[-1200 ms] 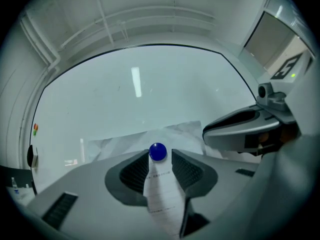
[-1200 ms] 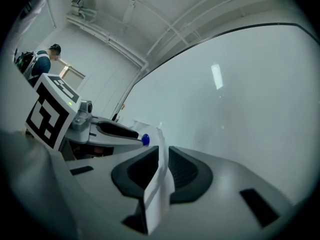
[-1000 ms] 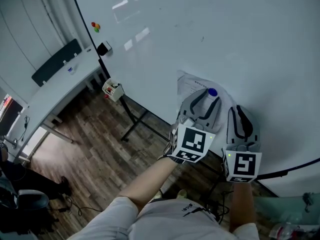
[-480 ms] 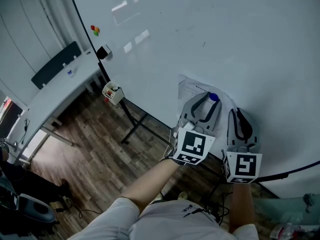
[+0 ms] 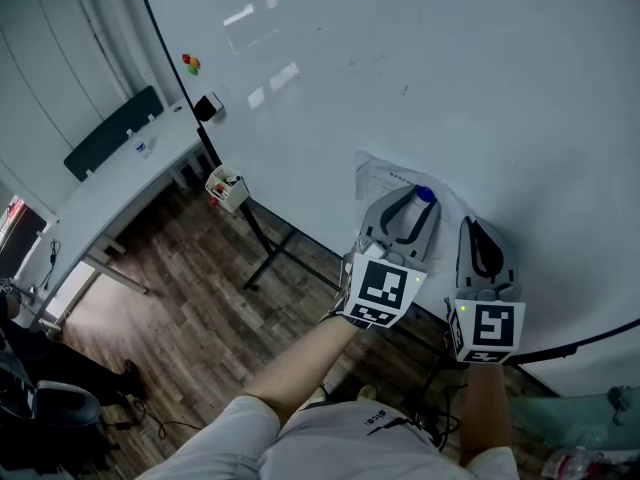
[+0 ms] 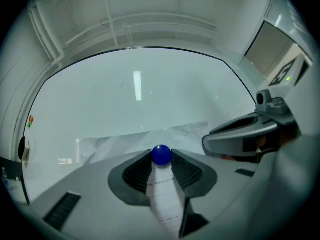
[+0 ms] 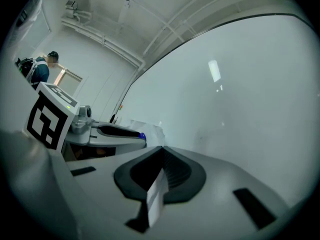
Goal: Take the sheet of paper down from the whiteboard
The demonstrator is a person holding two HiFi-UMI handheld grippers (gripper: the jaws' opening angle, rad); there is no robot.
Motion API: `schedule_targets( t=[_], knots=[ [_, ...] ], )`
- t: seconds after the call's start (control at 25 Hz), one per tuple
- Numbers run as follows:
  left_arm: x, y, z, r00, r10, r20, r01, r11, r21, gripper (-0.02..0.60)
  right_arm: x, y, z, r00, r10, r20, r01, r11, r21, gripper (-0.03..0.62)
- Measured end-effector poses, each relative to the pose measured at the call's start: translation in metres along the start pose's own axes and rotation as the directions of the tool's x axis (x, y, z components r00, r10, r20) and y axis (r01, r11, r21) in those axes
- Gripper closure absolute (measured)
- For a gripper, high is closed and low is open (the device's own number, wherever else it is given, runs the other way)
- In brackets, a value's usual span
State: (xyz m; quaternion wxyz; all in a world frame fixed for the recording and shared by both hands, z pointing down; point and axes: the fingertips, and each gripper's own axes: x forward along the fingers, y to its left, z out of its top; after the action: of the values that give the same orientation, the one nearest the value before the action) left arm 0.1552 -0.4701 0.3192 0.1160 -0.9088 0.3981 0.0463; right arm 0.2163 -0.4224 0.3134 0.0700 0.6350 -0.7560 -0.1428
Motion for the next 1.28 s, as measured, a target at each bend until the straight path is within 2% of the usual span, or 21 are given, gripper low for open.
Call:
schedule_targets(
  t=[0.24, 0.52, 0.72, 0.96, 1.28],
  knots=[
    [-0.009, 0.004, 0.003, 1.0, -0.012, 0.014, 0.013, 0.998, -0.053, 0.449, -0.003, 0.005, 0.005, 0.999, 0.032, 0.016, -0.033, 0.999, 0.038, 0.58],
    [-0.042, 0.011, -0.002, 1.0, -0.006, -0.008, 0.005, 0.996, -0.085, 0.449, -0.005, 0.024, -0.003, 0.994, 0.107, -0.004, -0.106, 0.989, 0.1, 0.58],
    [-0.077, 0.015, -0.012, 0.999, 0.017, -0.045, -0.022, 0.995, -0.101, 0.449, -0.009, 0.042, -0.016, 0.988, 0.152, -0.034, -0.147, 0.982, 0.116, 0.58],
    [-0.113, 0.025, -0.026, 0.995, 0.061, -0.08, -0.073, 0.985, -0.155, 0.449, -0.016, 0.065, -0.025, 0.981, 0.186, -0.052, -0.177, 0.974, 0.141, 0.58],
    [-0.137, 0.036, -0.033, 0.991, 0.087, -0.102, -0.103, 0.981, -0.164, 0.449, -0.019, 0.093, -0.027, 0.97, 0.235, -0.059, -0.226, 0.965, 0.131, 0.58]
  ],
)
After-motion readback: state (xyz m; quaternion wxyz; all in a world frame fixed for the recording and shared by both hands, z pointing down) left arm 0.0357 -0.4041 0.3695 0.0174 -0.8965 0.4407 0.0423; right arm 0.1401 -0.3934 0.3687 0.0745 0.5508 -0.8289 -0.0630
